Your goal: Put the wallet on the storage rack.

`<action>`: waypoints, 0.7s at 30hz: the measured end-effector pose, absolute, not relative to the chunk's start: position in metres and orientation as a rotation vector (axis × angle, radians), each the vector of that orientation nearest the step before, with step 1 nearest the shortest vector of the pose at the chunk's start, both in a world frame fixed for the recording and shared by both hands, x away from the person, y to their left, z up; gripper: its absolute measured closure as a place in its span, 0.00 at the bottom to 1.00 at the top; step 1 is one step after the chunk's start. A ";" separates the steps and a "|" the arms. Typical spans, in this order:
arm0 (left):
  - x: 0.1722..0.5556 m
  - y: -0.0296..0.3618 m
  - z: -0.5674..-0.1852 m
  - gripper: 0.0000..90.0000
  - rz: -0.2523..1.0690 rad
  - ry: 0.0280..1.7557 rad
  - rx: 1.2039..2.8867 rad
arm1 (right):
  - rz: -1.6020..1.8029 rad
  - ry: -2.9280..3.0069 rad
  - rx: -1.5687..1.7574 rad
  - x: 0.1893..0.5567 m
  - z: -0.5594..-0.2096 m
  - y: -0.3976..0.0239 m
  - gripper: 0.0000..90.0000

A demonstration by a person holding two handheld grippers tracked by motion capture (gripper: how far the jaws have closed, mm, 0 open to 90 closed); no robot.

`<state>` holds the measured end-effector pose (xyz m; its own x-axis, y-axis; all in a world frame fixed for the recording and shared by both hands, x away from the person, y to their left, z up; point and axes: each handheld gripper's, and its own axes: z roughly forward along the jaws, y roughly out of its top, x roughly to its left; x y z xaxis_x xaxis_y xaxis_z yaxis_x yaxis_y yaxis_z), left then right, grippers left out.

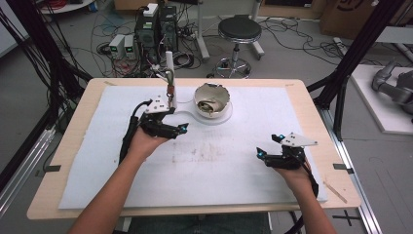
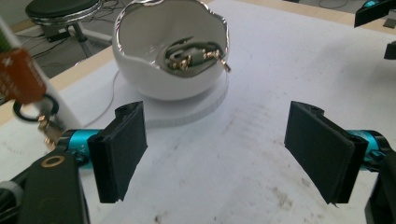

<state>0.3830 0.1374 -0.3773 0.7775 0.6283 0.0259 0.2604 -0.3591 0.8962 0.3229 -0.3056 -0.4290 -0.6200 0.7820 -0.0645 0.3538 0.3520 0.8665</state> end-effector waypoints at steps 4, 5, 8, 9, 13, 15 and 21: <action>0.371 0.156 -0.388 0.23 0.454 0.688 1.930 | 1.198 2.148 0.983 0.324 -0.429 -0.303 0.23; 0.368 0.160 -0.390 0.23 0.449 0.694 1.923 | 1.198 2.150 0.984 0.324 -0.429 -0.302 0.23; 0.363 0.172 -0.394 0.23 0.448 0.711 1.922 | 1.198 2.149 0.981 0.325 -0.429 -0.302 0.23; 0.361 0.176 -0.394 0.23 0.452 0.714 1.920 | 1.200 2.147 0.982 0.325 -0.429 -0.301 0.23; 0.353 0.190 -0.397 0.23 0.465 0.735 1.890 | 1.201 2.147 0.973 0.326 -0.429 -0.300 0.23; 0.350 0.194 -0.398 0.23 0.470 0.743 1.880 | 1.202 2.146 0.972 0.326 -0.429 -0.300 0.23; 0.341 0.206 -0.401 0.23 0.480 0.764 1.869 | 1.208 2.145 0.969 0.325 -0.428 -0.301 0.23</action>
